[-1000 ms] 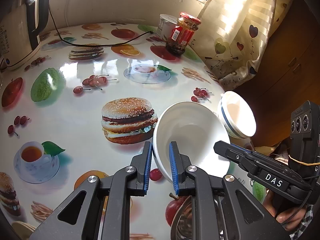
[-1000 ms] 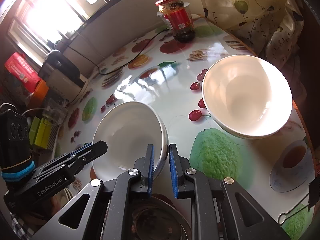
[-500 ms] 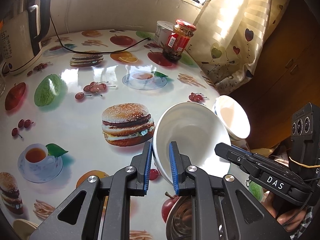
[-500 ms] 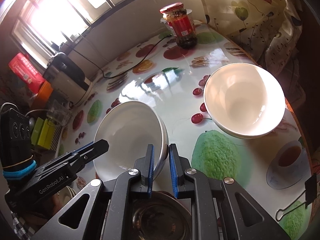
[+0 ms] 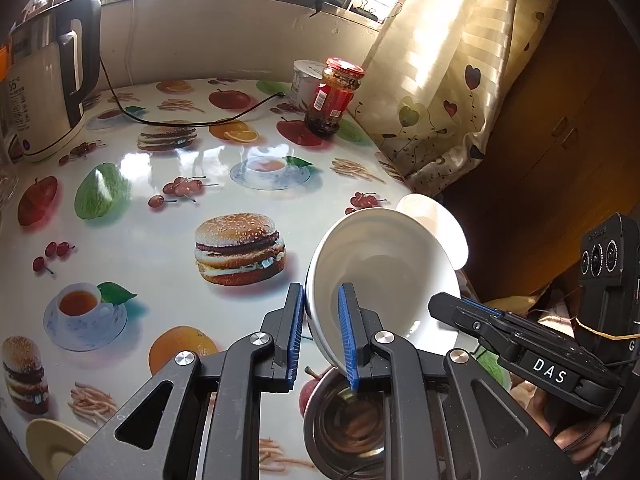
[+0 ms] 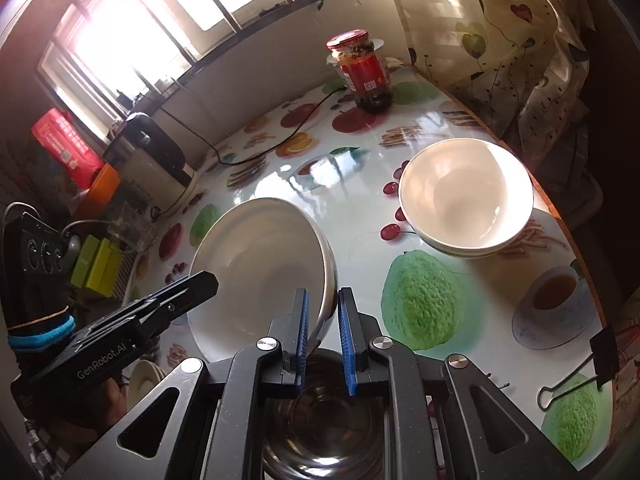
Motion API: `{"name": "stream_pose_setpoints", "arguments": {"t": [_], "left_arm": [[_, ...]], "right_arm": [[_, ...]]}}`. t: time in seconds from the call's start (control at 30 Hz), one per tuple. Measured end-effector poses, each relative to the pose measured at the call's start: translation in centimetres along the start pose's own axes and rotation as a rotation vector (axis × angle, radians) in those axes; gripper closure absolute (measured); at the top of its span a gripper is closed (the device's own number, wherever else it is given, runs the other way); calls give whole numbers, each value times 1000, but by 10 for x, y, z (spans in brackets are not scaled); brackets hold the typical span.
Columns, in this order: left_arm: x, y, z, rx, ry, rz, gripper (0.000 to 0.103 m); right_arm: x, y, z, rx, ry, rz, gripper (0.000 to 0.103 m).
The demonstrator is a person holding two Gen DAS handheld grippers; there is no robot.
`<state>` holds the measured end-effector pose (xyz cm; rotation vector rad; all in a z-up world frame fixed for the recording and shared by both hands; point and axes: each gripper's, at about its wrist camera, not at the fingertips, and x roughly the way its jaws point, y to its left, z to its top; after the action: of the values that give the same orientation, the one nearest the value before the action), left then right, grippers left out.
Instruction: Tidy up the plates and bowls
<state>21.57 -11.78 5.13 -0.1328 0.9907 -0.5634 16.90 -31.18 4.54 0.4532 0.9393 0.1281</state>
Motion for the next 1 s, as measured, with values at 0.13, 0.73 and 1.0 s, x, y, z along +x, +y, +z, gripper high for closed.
{"name": "stream_pose_setpoints", "arguments": {"t": [0.13,0.73,1.0], "left_arm": [[-6,-5,-7,3,-3,-7,85],[-15,-20,-42,29,28,-18,85],[-15,-21,-54,18,43,-21,85]], "right_arm": [[-9,0,-7,-2,-2,-1,88],[-32,-7,-46,23,3,-11,88],[-34,-11,-60,33,16,-12,88]]}}
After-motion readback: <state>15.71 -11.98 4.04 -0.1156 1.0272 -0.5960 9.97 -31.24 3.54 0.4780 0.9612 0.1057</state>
